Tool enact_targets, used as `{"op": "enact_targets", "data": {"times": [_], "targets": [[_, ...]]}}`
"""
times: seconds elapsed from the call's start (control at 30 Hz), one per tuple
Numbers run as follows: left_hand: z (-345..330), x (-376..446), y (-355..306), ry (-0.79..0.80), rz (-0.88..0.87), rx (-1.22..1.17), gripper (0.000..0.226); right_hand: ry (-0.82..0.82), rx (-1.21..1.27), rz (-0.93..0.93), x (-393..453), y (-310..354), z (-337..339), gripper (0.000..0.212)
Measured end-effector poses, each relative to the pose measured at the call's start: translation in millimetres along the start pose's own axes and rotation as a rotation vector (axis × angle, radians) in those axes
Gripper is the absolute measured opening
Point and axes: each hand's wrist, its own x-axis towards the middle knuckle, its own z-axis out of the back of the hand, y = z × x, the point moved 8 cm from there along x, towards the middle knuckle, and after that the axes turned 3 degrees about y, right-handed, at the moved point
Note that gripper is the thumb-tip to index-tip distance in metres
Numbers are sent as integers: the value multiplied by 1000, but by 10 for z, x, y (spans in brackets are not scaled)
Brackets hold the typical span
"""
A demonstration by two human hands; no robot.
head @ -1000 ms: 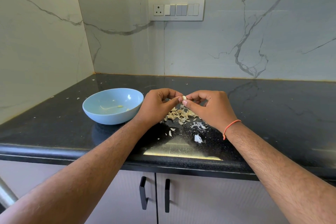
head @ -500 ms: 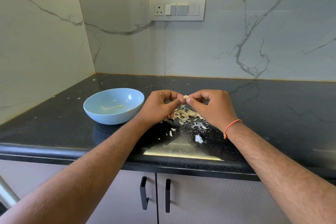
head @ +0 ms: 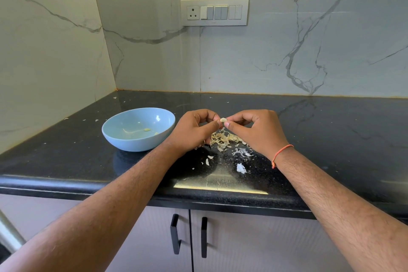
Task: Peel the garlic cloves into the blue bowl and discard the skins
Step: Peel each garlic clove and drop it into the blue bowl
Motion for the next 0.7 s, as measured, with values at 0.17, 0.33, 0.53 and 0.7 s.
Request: {"op": "enact_targets", "data": {"times": [0.17, 0.33, 0.53, 0.7], "targets": [[0, -38, -54, 1, 2, 6, 15, 30, 31, 15, -3, 40, -16, 3], [-20, -34, -54, 10, 4, 35, 19, 54, 35, 73, -22, 115, -23, 3], [8, 4, 29, -17, 9, 79, 11, -36, 85, 64, 11, 56, 42, 3], [27, -9, -21, -18, -81, 36, 19, 15, -30, 46, 18, -1, -20, 6]]}}
